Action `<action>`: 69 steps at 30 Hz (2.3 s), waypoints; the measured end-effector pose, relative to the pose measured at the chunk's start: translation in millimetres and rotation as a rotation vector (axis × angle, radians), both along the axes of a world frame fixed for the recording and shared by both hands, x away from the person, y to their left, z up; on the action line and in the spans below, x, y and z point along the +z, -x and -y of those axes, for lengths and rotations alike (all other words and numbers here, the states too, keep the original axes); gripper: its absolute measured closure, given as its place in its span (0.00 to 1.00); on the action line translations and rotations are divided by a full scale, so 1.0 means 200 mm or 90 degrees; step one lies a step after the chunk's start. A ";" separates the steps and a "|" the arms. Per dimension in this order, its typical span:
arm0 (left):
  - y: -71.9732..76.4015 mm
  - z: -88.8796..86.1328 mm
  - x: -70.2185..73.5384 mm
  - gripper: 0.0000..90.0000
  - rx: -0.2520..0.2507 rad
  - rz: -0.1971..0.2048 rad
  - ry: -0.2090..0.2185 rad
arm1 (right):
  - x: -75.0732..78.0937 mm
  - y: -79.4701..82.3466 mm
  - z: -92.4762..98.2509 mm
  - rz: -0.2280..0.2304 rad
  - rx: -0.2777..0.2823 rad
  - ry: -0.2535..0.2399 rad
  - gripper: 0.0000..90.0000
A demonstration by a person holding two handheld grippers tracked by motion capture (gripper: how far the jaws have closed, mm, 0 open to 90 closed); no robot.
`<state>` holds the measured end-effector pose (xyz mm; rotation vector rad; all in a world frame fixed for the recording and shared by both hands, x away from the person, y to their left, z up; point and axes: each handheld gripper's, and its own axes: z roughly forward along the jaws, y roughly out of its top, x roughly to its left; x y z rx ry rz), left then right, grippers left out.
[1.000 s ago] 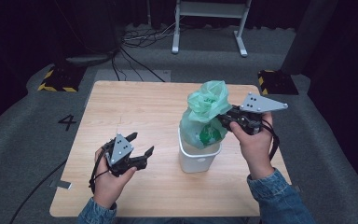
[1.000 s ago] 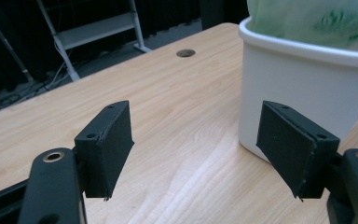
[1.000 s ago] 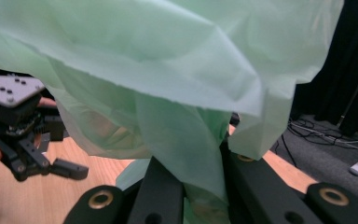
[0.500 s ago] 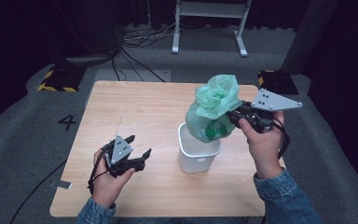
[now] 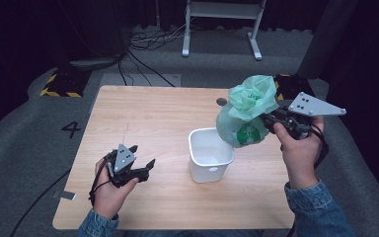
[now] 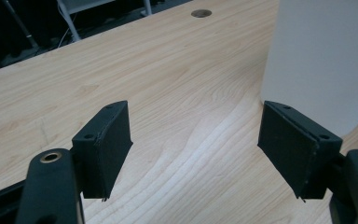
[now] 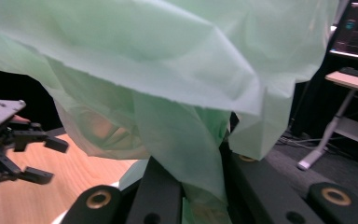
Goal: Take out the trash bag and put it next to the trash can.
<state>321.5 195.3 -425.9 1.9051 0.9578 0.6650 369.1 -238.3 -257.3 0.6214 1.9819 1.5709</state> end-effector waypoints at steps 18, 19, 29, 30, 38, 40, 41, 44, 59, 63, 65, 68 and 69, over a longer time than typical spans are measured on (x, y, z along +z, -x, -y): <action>-0.01 -0.11 -0.03 0.25 0.043 -0.026 -0.013 | -0.20 -0.07 0.24 -0.060 -0.093 0.025 0.96; -0.01 -0.11 -0.03 0.25 0.046 -0.027 -0.015 | -0.21 -0.08 0.24 -0.065 -0.096 0.026 0.95; 0.00 -0.19 -0.07 0.24 0.048 -0.057 -0.068 | -0.38 -0.13 0.28 -0.114 -0.114 0.046 0.95; 0.00 -0.19 -0.07 0.24 0.049 -0.061 -0.075 | -0.40 -0.13 0.29 -0.117 -0.115 0.048 0.95; 0.00 -0.23 -0.11 0.24 0.043 -0.084 -0.071 | -0.51 -0.18 0.28 -0.151 -0.116 0.056 0.95; 0.00 -0.23 -0.12 0.24 0.046 -0.088 -0.070 | -0.53 -0.19 0.28 -0.161 -0.116 0.058 0.95; 0.00 -0.23 -0.13 0.24 0.045 -0.091 -0.070 | -0.55 -0.19 0.27 -0.167 -0.115 0.060 0.95; 0.00 -0.23 -0.14 0.24 0.043 -0.098 -0.073 | -0.60 -0.21 0.27 -0.188 -0.105 0.050 0.95; -0.01 -0.21 -0.16 0.23 0.031 -0.107 -0.084 | -0.75 -0.22 0.29 -0.231 -0.114 0.024 0.83; -0.02 -0.21 -0.16 0.23 0.032 -0.105 -0.082 | -0.72 -0.23 0.28 -0.214 -0.140 0.010 0.52; -0.02 -0.21 -0.15 0.23 0.034 -0.106 -0.080 | -0.69 -0.22 0.29 -0.199 -0.155 -0.006 0.43; -0.02 -0.21 -0.15 0.23 0.034 -0.104 -0.074 | -0.65 -0.20 0.32 -0.186 -0.169 -0.038 0.35; -0.02 -0.21 -0.15 0.23 0.033 -0.105 -0.072 | -0.63 -0.19 0.33 -0.184 -0.166 -0.046 0.34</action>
